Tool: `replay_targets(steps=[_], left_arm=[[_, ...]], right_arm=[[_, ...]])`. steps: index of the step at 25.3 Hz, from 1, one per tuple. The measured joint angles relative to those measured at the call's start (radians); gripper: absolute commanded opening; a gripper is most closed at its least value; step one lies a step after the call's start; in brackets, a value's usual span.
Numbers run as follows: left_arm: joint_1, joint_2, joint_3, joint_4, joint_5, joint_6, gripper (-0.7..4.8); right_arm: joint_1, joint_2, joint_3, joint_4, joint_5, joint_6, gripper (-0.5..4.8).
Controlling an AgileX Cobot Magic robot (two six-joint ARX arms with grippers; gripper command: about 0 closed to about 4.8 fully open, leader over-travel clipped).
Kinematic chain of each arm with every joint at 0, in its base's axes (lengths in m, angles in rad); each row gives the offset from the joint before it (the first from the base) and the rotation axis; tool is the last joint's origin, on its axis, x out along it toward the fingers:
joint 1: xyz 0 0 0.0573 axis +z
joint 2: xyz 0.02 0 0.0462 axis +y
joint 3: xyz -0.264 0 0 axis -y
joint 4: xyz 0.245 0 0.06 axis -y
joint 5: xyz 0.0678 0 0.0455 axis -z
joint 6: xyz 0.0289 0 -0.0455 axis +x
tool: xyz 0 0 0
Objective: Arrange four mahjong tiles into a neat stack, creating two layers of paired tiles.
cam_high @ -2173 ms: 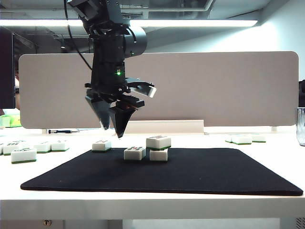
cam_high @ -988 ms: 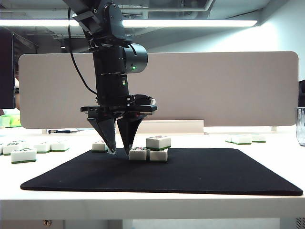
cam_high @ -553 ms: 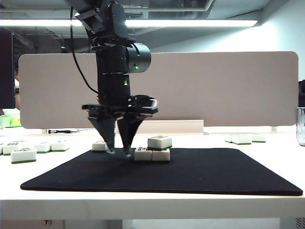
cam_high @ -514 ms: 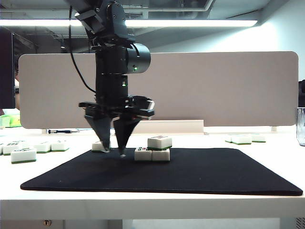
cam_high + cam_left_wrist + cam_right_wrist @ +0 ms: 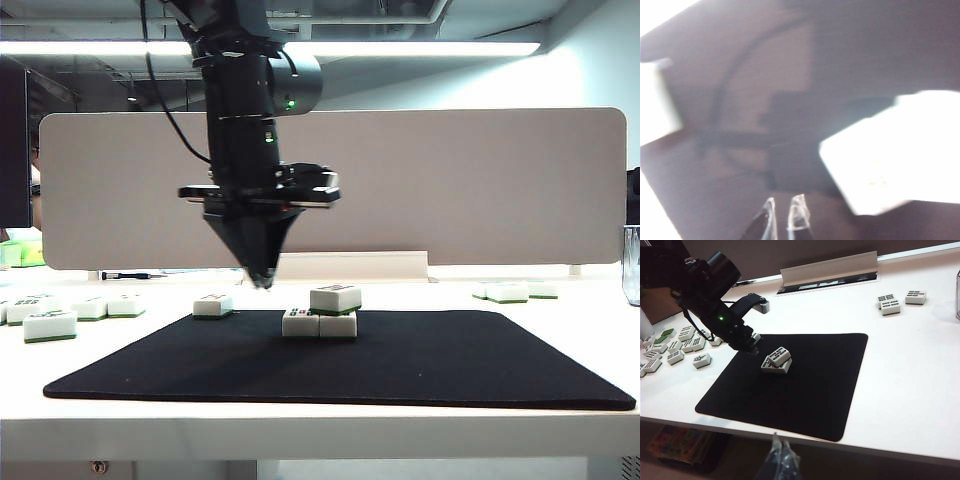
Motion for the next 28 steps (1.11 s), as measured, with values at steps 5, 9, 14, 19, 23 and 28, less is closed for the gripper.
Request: replay_targets(steps=[5, 9, 14, 19, 23, 28], left_arm=[[-0.029, 0.0, 0.0, 0.059, 0.042, 0.003, 0.01], [-0.046, 0.0, 0.0, 0.066, 0.046, 0.003, -0.05], [-0.055, 0.0, 0.0, 0.066, 0.057, 0.003, -0.05], [-0.056, 0.0, 0.0, 0.065, 0.105, 0.003, -0.05], [-0.056, 0.0, 0.0, 0.048, 0.106, 0.002, -0.05], [-0.056, 0.0, 0.0, 0.028, 0.114, -0.001, -0.05]], right_arm=[[0.0, 0.0, 0.0, 0.0, 0.0, 0.0, -0.01], [0.0, 0.0, 0.0, 0.0, 0.0, 0.0, -0.01], [0.0, 0.0, 0.0, 0.0, 0.0, 0.0, -0.01], [0.0, 0.0, 0.0, 0.0, 0.0, 0.0, -0.01], [0.0, 0.0, 0.0, 0.0, 0.0, 0.0, -0.01], [0.0, 0.0, 0.0, 0.0, 0.0, 0.0, -0.01]])
